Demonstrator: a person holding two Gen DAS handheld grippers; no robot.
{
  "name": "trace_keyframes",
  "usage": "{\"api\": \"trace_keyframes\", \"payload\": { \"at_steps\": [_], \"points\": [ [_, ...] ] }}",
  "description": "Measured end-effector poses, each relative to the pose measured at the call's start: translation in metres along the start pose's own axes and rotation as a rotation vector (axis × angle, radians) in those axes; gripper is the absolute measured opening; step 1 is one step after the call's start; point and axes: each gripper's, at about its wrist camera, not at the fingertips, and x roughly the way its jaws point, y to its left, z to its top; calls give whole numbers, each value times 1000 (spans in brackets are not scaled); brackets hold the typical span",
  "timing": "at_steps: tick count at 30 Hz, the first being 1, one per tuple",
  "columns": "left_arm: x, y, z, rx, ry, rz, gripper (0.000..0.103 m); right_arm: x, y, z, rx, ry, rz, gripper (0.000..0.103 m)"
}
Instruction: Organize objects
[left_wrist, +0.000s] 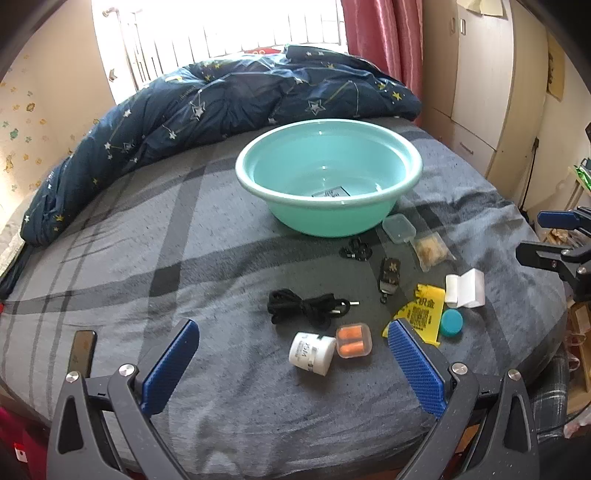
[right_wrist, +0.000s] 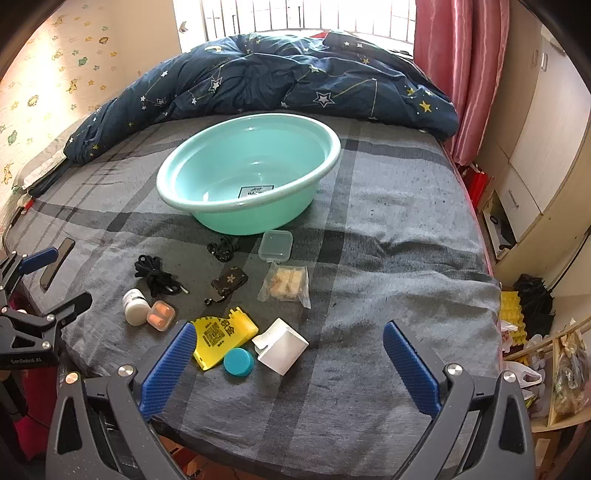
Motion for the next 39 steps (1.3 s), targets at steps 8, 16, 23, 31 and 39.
{"api": "trace_keyframes", "payload": {
  "at_steps": [8, 16, 23, 31, 39],
  "points": [
    [19, 0, -10, 1, 22, -21, 103, 19, -3, -8, 1, 25, 3, 103],
    [40, 1, -21, -7, 55, -39, 103, 40, -5, -17, 6, 63, 17, 103],
    [58, 4, -31, -18, 81, -62, 103, 59, -8, -25, 24, 93, 22, 103],
    [76, 8, -40, -34, 107, -63, 103, 78, -9, -31, 30, 121, 28, 103],
    [89, 9, -43, -41, 135, -71, 103, 92, -9, -34, 38, 142, 31, 103]
  ]
}}
